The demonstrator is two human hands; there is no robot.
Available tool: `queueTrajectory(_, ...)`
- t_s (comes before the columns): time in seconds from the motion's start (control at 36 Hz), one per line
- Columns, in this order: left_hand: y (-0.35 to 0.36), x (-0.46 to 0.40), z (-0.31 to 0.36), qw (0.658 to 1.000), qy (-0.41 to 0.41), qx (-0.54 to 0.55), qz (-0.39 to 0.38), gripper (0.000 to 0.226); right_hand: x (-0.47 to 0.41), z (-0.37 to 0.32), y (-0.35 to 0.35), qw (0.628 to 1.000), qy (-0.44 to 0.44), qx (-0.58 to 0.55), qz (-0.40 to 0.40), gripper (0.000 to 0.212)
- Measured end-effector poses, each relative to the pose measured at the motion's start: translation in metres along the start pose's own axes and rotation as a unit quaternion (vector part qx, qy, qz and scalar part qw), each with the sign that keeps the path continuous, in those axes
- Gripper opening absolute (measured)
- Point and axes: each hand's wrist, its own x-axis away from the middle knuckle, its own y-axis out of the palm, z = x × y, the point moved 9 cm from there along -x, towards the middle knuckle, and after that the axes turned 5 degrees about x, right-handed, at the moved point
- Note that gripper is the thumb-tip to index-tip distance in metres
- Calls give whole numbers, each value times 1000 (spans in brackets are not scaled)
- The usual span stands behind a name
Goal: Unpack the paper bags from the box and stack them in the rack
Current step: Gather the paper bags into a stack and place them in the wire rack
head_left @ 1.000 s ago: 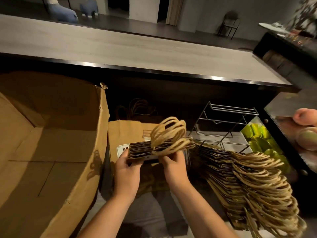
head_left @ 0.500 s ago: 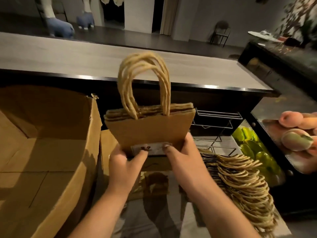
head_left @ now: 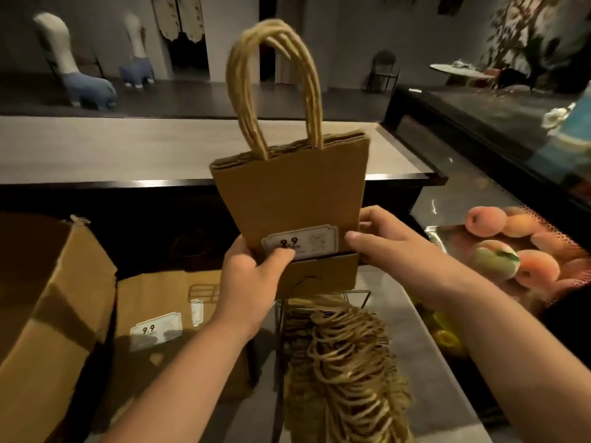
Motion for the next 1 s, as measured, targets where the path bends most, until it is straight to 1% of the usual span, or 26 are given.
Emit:
queueTrajectory(0.03,0,2,-3,1000,-9,-10,-1,11,-3,10,-4,1000,0,-2,3,23)
queueTrajectory(0.06,4,3,-7,1000,-8,-26,-2,17,-7,24,-12,1000,5,-5,8,23)
queueTrajectory(0.08,9,5,-11,999,-11,-47,-3,34,-11,39,-21,1000,11,-1,16,25)
queueTrajectory(0.11,7,8,-16,998,-18,-56,3,46,-15,53,-26,1000,17,4,25,27)
queueTrajectory(0.14,8,9,-22,997,-28,-67,11,52,-20,69,-32,999,25,9,30,29)
queueTrajectory(0.17,12,9,-29,996,-33,-79,12,50,-26,87,-37,999,37,7,26,31)
queueTrajectory(0.19,12,8,-34,996,-35,-80,12,38,-31,104,-35,999,48,6,17,31)
queueTrajectory(0.22,12,7,-39,997,-38,-70,15,19,-38,121,-32,998,61,7,5,32)
queueTrajectory(0.25,11,7,-43,997,-47,-63,25,14,-44,137,-27,997,76,10,-9,34)
queueTrajectory(0.28,11,7,-47,996,-54,-59,26,23,-49,151,-19,995,90,12,-27,35)
queueTrajectory(0.31,12,6,-54,996,-55,-64,30,28,-57,166,-11,993,104,13,-52,35)
queueTrajectory(0.39,13,6,-61,993,-67,-88,36,28,-74,189,10,985,123,39,-114,32)
queueTrajectory(0.47,10,5,-77,990,-111,-77,51,19,-88,190,27,974,93,98,-185,33)
queueTrajectory(0.5,12,6,-78,988,-123,-76,52,20,-90,189,32,968,87,118,-203,33)
queueTrajectory(0.56,16,7,-82,986,-137,-77,52,36,-93,186,38,957,78,157,-230,32)
queueTrajectory(0.58,16,8,-84,985,-147,-73,58,40,-94,185,41,952,76,177,-238,29)
queueTrajectory(0.67,14,11,-93,981,-180,-42,61,41,-96,184,52,943,81,176,-269,33)
queueTrajectory(0.69,12,12,-98,979,-190,-28,66,40,-96,183,57,940,87,171,-283,29)
queueTrajectory(0.75,13,14,-99,978,-199,-11,62,36,-98,182,65,930,102,177,-305,24)
queueTrajectory(0.81,12,15,-98,980,-190,9,63,23,-100,181,70,919,114,205,-318,32)
queueTrajectory(0.86,5,15,-95,984,-161,10,79,15,-99,175,74,899,111,259,-336,39)
queueTrajectory(0.89,4,16,-94,985,-150,15,79,23,-98,174,75,889,112,283,-342,42)
queueTrajectory(0.92,1,17,-94,985,-152,7,83,43,-98,173,74,883,117,301,-341,43)
queueTrajectory(0.94,-1,19,-91,984,-155,4,90,57,-96,172,73,877,124,315,-340,44)
queueTrajectory(0.97,-2,19,-90,982,-163,6,95,58,-96,170,72,873,124,329,-337,44)
queueTrajectory(1.0,0,20,-92,981,-170,8,90,53,-97,172,72,868,122,343,-338,45)
